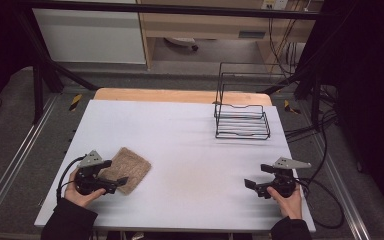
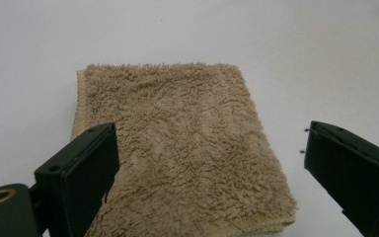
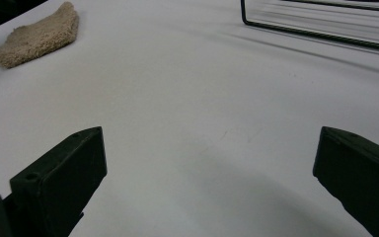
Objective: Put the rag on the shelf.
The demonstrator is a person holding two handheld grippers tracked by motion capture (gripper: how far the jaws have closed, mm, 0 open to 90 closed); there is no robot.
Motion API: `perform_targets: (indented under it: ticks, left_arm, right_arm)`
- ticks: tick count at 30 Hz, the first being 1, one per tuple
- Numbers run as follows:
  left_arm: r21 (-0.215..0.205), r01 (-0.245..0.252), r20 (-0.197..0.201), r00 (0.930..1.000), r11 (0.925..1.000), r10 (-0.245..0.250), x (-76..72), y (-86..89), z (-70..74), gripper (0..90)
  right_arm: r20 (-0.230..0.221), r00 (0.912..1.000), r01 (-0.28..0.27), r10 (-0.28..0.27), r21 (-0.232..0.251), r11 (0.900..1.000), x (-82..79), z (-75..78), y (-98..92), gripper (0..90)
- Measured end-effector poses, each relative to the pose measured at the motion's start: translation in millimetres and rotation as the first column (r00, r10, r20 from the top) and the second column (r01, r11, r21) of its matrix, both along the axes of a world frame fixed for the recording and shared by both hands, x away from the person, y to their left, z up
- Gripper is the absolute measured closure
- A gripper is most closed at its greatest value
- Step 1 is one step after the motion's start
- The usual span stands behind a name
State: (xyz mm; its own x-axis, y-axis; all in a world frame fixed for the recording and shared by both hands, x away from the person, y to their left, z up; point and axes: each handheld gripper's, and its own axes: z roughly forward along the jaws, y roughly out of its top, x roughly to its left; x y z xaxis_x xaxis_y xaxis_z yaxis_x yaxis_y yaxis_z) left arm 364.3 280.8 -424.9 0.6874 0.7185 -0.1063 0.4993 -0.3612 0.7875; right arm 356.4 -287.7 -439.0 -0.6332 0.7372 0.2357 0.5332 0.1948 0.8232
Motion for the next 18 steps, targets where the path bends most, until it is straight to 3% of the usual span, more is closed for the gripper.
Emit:
perform_targets:
  ticks: [10,14,18]
  left_arm:
    - [0.009,-0.011,0.003,0.9999,0.9999,0.011,1.2,-8.9,7.0,7.8]
    - [0.007,-0.013,0.008,0.9999,0.9999,0.013,3.0,-17.3,14.6,10.8]
    - [0.033,-0.013,0.004,0.9999,0.9994,0.013,6.4,-30.2,20.9,14.2]
  right_arm:
    - [-0.001,1.0,-0.004,0.004,-0.016,1.0,0.0,0.7,4.0,0.5]
    - [-0.002,1.0,-0.003,0.003,-0.016,1.0,-0.4,0.8,4.0,0.5]
    - [-0.002,1.0,-0.003,0.003,-0.022,1.0,0.1,0.5,4.1,0.5]
